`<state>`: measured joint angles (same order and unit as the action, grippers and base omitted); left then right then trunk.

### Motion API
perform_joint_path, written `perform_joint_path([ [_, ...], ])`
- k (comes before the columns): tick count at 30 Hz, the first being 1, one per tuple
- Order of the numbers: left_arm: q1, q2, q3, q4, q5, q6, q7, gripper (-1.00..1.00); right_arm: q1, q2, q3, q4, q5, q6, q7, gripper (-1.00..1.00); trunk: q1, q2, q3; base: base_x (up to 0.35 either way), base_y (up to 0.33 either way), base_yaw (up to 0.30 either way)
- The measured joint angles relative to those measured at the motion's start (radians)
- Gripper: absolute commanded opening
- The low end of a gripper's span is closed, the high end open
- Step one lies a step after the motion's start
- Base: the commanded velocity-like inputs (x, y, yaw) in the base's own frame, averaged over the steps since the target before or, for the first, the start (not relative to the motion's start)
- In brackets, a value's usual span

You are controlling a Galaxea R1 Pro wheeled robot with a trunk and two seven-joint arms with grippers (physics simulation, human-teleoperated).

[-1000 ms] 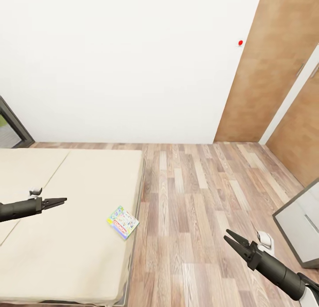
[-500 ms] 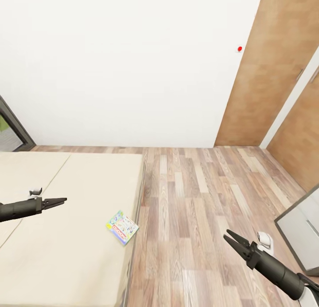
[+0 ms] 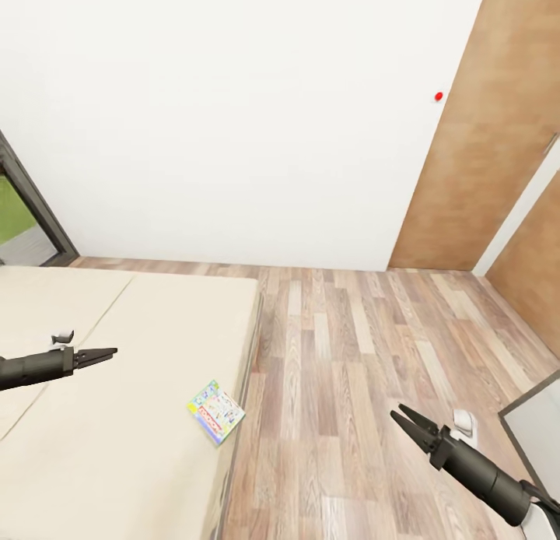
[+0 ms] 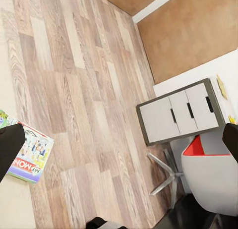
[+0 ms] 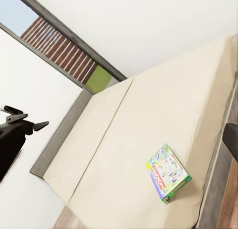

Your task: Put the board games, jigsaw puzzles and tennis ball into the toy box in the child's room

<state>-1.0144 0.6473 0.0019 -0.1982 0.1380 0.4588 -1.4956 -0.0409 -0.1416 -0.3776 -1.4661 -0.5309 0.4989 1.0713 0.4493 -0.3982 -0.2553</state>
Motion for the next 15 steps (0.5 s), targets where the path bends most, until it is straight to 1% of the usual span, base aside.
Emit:
perform_joint_path([
  [7,0.000,0.000,0.000,0.000,0.000,0.000,0.000,1.00,0.000,0.002,0.003,0.000,0.001,0.001,-0.041,1.00,0.000,0.000,0.009,0.007,-0.006,0.142],
  [15,0.000,0.000,0.000,0.000,0.000,0.000,0.001,1.00,0.000,0.002,0.003,-0.001,0.002,0.001,-0.061,1.00,0.000,0.000,0.012,0.001,-0.001,0.036],
])
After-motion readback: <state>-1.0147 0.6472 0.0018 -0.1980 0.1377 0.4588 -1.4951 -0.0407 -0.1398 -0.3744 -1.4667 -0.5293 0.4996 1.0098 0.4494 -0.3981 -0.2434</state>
